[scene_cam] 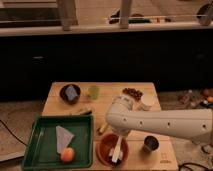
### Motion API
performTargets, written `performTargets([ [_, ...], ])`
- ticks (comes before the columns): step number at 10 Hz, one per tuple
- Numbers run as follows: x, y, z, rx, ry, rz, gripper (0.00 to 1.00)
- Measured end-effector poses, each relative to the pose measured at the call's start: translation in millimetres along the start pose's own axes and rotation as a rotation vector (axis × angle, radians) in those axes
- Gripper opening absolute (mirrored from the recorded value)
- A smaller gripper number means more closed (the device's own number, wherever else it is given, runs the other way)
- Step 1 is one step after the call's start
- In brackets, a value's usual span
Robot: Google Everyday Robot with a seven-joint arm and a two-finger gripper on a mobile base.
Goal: Wipe red bowl with brush
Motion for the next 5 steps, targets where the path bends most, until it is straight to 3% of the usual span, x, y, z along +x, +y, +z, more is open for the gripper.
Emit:
performTargets([
  [5, 45.7, -4.1, -6.2, -0.019, 0.035, 0.053, 0.00],
])
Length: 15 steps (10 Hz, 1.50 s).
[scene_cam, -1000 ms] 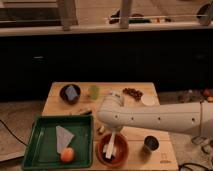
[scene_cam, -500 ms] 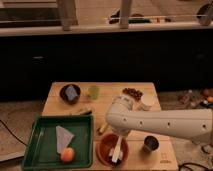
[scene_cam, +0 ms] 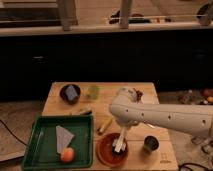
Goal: Wipe red bowl with brush
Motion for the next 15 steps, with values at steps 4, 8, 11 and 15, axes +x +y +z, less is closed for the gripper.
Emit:
performTargets([
  [4, -3.2, -37.7, -3.3, -0.001, 0.008, -0.063, 0.00],
  [8, -38.9, -48.3, -12.2, 0.045, -0.003, -0.156, 0.00],
  [11, -52.5, -30.0, 6.7, 0.029, -0.043, -0.153, 0.00],
  [15, -31.4, 14.8, 23.9, -0.001, -0.064, -0.049, 0.00],
])
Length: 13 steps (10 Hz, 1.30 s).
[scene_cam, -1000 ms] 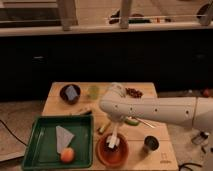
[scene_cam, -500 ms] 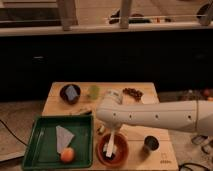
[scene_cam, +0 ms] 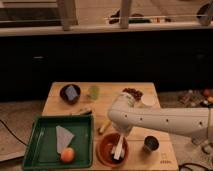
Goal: Wipe red bowl with brush
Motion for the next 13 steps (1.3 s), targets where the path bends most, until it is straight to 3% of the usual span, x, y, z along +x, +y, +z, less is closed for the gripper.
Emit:
performTargets([
  [2, 16.5, 4.2, -0.6, -0.008, 0.014, 0.033, 0.00],
  [6, 30.1, -32.4, -9.6, -0.015, 0.047, -0.001, 0.00],
  [9, 14.8, -61.5, -14.9, -0.004, 0.049, -0.075, 0.00],
  [13, -20.9, -58.7, -11.0, 0.003, 0.020, -0.141, 0.00],
])
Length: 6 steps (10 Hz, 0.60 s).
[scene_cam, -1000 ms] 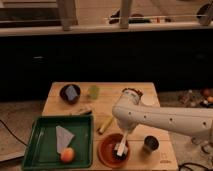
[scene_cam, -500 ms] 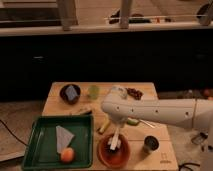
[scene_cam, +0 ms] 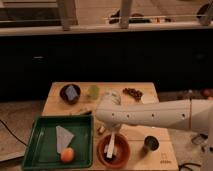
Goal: Wipe red bowl with brush
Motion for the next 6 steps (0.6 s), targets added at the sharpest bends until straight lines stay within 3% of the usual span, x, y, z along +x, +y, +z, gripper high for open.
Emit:
performTargets([
  [3, -4.3, 27.7, 10.2, -0.003, -0.027, 0.047, 0.00],
  [5, 6.2, 58.8, 16.2, -0.007, -0.032, 0.114, 0.00],
  [6, 13.3, 63.1, 15.9, -0.005, -0.029, 0.135, 0.00],
])
